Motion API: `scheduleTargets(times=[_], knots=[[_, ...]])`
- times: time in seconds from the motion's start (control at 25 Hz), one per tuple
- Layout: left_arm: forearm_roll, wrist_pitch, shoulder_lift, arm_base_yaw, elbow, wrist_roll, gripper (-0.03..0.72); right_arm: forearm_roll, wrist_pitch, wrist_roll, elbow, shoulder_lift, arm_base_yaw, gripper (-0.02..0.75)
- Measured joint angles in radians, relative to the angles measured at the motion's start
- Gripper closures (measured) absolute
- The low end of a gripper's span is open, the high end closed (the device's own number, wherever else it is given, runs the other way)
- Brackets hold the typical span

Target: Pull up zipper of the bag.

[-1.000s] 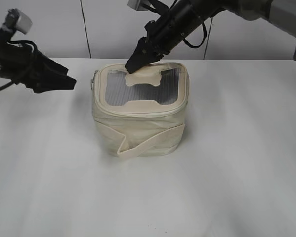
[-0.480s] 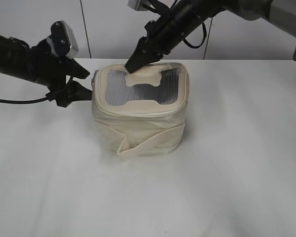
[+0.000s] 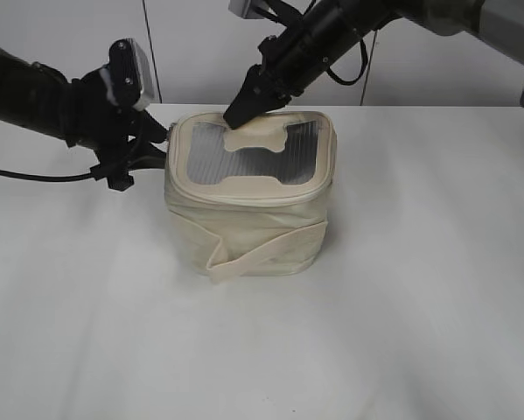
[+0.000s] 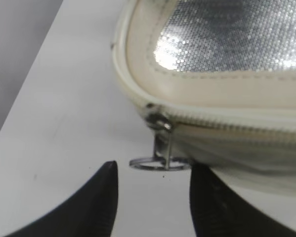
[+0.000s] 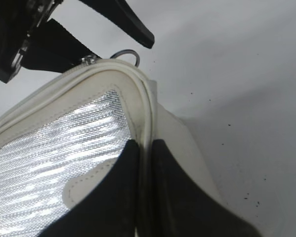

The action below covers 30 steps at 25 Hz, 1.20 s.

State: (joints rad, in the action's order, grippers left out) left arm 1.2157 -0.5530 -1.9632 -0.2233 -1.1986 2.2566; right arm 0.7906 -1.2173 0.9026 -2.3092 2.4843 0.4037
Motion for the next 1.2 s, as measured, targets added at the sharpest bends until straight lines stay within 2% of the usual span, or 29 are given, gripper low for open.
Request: scheduleTargets(times=[0.16,0.28,0.44,0.68,0.8,1.0,1.2], knots=[[-0.010,0.008,0.000,-0.012,0.000,0.002,0.399,-0.003,0.000,-0.002,0.000,0.000,-0.001,0.687],[-0.013,0.017,0.000,-0.014,0.000,0.002,0.433,-0.005,0.000,-0.002,0.000,0.000,-0.001,0.687],[-0.012,0.032,-0.002,-0.019,-0.001,0.002,0.545,-0.004,0.000,-0.002,0.000,0.000,-0.001,0.687],[-0.009,0.043,-0.002,-0.022,-0.001,0.002,0.579,-0.003,0.000,-0.003,0.000,0.000,-0.001,0.687],[-0.004,0.070,-0.002,-0.028,-0.001,0.002,0.521,-0.003,0.000,-0.003,0.000,0.000,-0.001,0.687],[0.004,0.101,-0.002,-0.028,-0.003,0.002,0.295,-0.002,0.000,-0.003,0.000,0.000,-0.001,0.688],[0.006,0.131,-0.002,-0.029,-0.004,0.002,0.250,-0.002,0.000,-0.003,0.000,0.000,-0.001,0.688]])
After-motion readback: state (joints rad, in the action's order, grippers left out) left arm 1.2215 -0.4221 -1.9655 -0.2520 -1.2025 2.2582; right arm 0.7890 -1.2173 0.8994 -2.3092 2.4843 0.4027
